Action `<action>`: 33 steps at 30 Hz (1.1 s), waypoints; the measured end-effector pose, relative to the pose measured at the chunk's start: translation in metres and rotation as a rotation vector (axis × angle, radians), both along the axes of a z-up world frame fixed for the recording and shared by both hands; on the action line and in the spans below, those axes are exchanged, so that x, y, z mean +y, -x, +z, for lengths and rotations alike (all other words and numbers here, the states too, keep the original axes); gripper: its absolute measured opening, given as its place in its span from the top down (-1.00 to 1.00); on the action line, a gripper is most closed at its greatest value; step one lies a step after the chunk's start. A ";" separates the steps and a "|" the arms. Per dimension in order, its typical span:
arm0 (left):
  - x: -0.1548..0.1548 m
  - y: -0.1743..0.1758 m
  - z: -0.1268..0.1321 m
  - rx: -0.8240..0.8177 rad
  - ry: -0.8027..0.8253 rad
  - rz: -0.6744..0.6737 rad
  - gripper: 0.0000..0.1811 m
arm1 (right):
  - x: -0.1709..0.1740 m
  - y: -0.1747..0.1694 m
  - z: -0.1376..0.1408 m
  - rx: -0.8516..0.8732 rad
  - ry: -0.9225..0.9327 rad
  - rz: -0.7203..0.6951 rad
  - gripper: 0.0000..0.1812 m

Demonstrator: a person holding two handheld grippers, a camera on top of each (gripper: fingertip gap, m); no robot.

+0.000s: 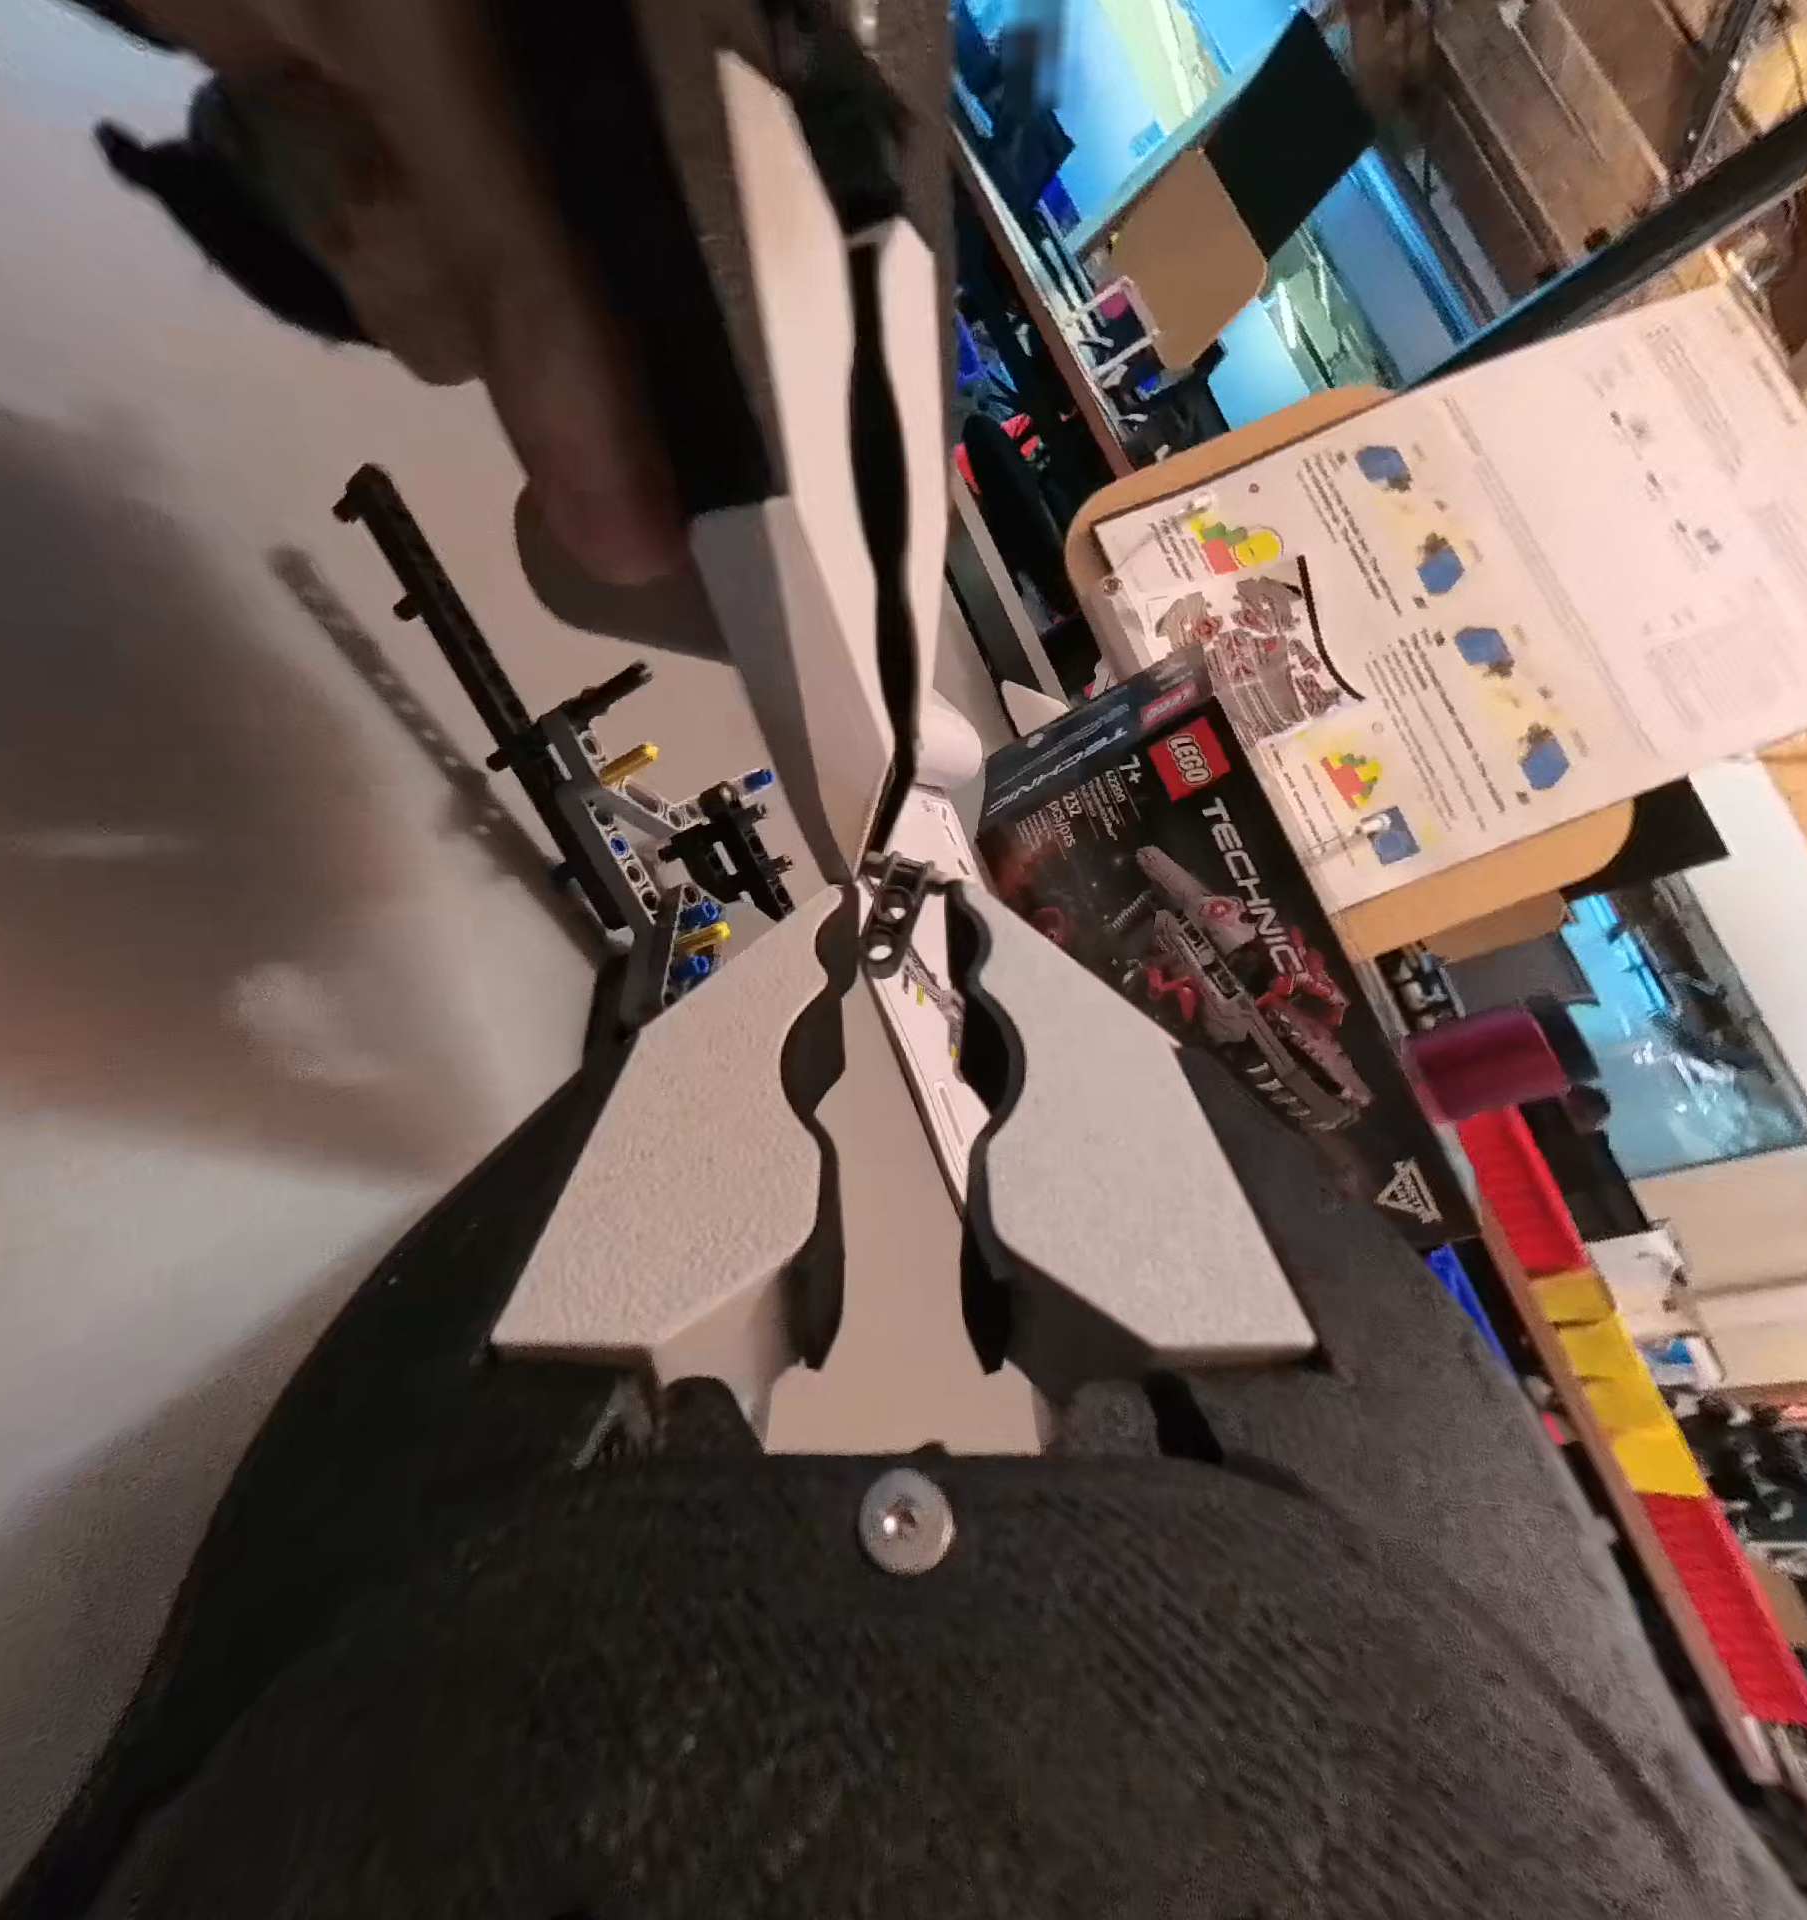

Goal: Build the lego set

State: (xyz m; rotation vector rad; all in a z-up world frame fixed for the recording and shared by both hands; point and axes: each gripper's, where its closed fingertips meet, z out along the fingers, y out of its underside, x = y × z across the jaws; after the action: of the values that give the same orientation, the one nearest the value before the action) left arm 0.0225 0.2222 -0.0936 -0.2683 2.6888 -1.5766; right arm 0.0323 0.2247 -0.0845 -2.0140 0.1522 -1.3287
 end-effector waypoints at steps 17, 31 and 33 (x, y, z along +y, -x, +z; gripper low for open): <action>-0.008 0.001 0.020 0.074 0.219 -0.028 0.95 | -0.008 -0.003 0.020 0.045 -0.284 -0.017 0.94; -0.007 0.008 0.013 0.007 0.112 -0.108 0.99 | -0.008 0.005 0.017 0.214 -0.442 0.076 0.81; -0.007 0.005 0.009 -0.050 0.074 -0.085 0.99 | -0.009 0.004 0.015 0.192 -0.399 0.051 0.79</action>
State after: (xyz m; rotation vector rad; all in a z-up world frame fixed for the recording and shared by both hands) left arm 0.0179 0.2154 -0.0841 -0.1158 2.6421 -1.6833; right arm 0.0283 0.2154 -0.0692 -1.7850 0.4172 -0.9800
